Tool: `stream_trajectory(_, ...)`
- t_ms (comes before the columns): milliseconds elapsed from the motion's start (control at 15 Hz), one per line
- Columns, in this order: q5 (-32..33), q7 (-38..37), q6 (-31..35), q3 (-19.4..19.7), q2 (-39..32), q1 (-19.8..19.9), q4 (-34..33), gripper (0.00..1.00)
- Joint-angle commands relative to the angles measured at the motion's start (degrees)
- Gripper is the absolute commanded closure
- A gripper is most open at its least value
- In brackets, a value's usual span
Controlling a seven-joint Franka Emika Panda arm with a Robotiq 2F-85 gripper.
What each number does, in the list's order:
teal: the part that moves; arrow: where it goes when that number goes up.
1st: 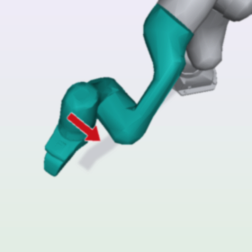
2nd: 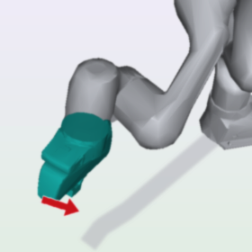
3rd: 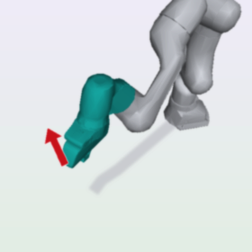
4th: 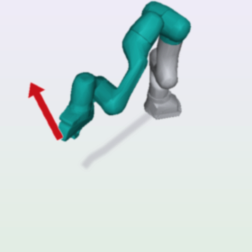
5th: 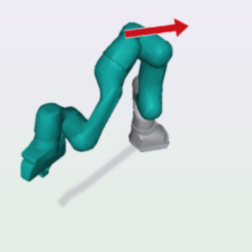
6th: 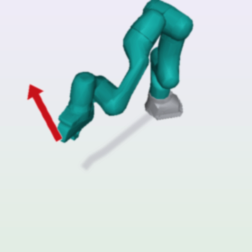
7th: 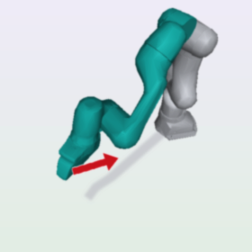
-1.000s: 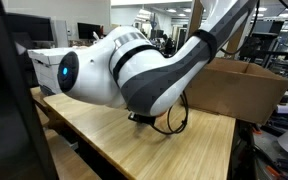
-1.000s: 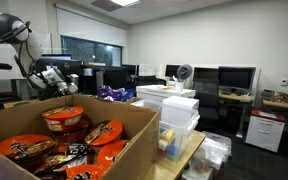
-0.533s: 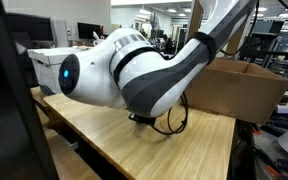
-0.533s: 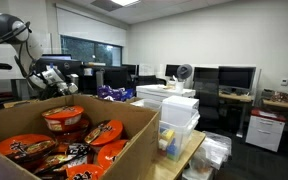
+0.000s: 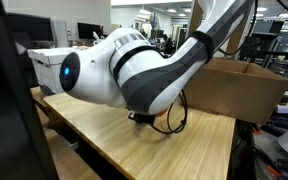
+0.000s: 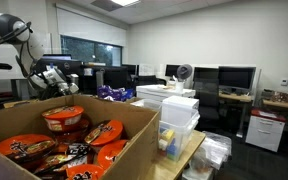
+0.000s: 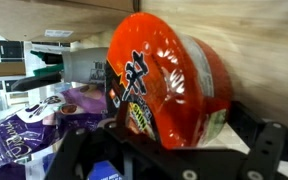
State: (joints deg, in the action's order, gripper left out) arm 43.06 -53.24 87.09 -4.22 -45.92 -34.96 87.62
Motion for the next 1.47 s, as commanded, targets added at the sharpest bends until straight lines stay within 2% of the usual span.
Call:
stream_trajectory(0, -0.81, -1.18, 2.54, -1.06, 2.76, 2.46, 2.96, 0.00)
stream_trajectory(800, -2.54, -3.47, 4.21, -1.82, 4.21, 6.69, 4.78, 0.00)
stream_trajectory(1400, -3.41, -3.99, 3.86, -1.81, 3.60, 6.80, 4.52, 0.00)
